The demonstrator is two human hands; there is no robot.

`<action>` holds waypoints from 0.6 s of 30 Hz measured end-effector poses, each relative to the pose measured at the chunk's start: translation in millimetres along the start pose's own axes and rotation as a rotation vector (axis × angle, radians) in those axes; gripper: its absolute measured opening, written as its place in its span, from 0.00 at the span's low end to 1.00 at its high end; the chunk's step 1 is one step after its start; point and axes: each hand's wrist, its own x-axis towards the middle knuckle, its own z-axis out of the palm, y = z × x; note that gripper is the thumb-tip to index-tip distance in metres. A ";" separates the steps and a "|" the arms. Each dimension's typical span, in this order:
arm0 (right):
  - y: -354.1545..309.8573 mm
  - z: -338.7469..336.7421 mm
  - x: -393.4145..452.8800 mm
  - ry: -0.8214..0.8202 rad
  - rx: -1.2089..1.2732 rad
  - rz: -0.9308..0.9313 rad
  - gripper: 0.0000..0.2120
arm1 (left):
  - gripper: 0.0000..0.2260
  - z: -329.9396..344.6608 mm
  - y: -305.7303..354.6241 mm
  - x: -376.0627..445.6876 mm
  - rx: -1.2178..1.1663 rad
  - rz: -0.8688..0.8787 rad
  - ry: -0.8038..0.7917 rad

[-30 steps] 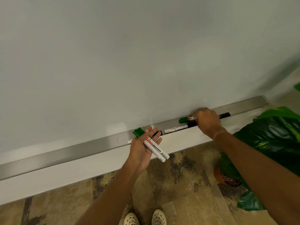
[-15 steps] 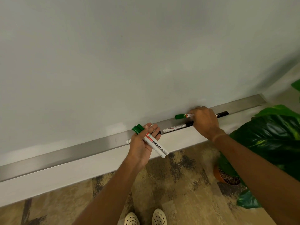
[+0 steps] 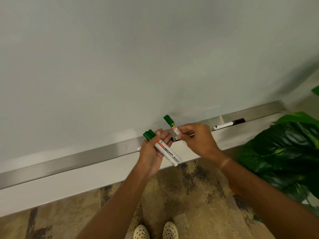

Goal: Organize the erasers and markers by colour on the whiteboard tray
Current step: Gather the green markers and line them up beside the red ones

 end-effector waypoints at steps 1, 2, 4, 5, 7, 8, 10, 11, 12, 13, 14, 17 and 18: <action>-5.4 3.2 -3.7 -0.025 0.052 0.024 0.13 | 0.14 -1.5 1.2 -1.9 0.000 0.009 -0.007; -10.2 6.2 -7.5 -0.053 0.099 0.040 0.12 | 0.14 -3.6 2.2 -4.1 0.005 0.018 -0.010; -19.3 13.1 -14.0 -0.111 0.149 0.044 0.11 | 0.14 -8.7 6.0 -9.6 0.033 0.039 -0.008; -22.7 16.4 -16.4 -0.138 0.157 0.039 0.11 | 0.15 -11.3 7.3 -12.1 0.046 0.047 -0.005; -30.4 24.2 -19.9 -0.192 0.174 0.026 0.11 | 0.18 -18.1 10.7 -17.2 0.046 0.070 0.001; -34.6 28.4 -21.5 -0.218 0.175 0.015 0.12 | 0.19 -22.3 12.8 -20.4 0.036 0.085 -0.004; -41.6 37.4 -24.4 -0.258 0.171 -0.010 0.12 | 0.18 -30.1 16.8 -27.0 0.016 0.112 -0.010; -43.8 41.2 -25.4 -0.270 0.174 -0.017 0.12 | 0.17 -33.5 18.0 -29.8 0.011 0.119 -0.009; -46.3 44.9 -26.5 -0.279 0.183 -0.024 0.12 | 0.15 -37.2 19.2 -32.8 0.007 0.129 -0.003; -50.1 49.7 -27.5 -0.296 0.193 -0.036 0.12 | 0.13 -42.3 21.3 -37.5 0.002 0.145 0.006; -53.3 54.3 -28.1 -0.313 0.200 -0.048 0.11 | 0.12 -47.1 22.9 -42.0 0.001 0.163 0.016; -65.1 70.9 -30.1 -0.369 0.202 -0.103 0.11 | 0.10 -62.5 30.2 -56.6 0.010 0.223 0.047; -70.1 77.4 -31.5 -0.389 0.203 -0.124 0.11 | 0.10 -68.4 33.5 -62.2 0.008 0.244 0.063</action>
